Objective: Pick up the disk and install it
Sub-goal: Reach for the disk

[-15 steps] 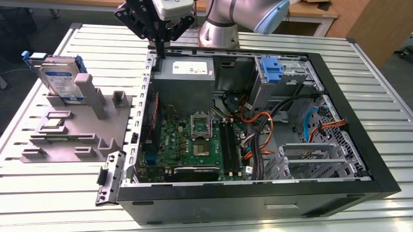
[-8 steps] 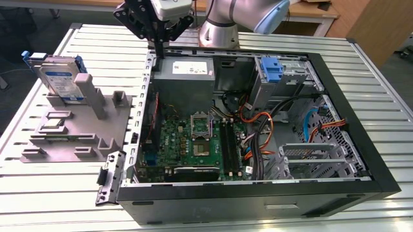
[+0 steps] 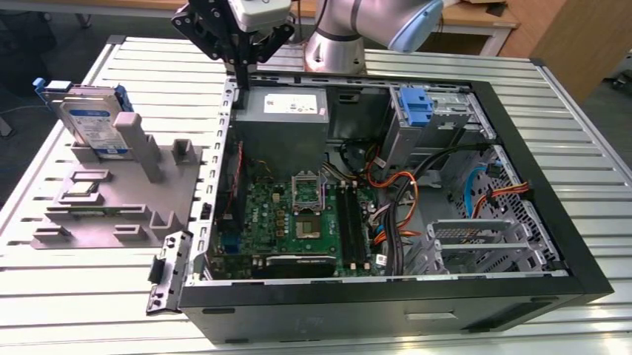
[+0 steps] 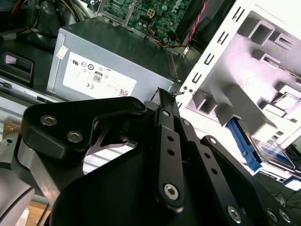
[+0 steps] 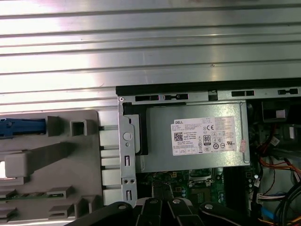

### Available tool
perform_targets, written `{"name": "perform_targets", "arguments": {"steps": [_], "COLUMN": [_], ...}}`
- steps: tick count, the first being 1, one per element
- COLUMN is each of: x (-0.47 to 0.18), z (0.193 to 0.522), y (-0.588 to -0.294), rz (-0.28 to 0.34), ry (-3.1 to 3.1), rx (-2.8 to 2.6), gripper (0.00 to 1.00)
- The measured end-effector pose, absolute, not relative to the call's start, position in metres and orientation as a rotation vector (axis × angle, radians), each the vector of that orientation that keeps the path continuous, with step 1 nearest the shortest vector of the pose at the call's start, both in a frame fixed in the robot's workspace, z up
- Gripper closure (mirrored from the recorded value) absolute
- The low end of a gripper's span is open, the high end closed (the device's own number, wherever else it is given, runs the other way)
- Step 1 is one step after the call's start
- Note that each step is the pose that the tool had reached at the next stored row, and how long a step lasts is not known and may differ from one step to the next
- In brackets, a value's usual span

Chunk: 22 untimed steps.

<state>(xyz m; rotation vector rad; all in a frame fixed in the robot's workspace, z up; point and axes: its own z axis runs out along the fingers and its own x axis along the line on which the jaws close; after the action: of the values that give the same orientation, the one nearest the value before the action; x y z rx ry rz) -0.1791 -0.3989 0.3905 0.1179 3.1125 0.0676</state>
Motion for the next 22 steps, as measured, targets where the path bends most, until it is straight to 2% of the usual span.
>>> {"name": "perform_targets", "arguments": {"steps": [22], "x": [-0.1869], "z": [0.3898], "y": [-0.3989], "rz": [0.068], "ry": [3.112], "rx": [0.118], "gripper": [0.9]}}
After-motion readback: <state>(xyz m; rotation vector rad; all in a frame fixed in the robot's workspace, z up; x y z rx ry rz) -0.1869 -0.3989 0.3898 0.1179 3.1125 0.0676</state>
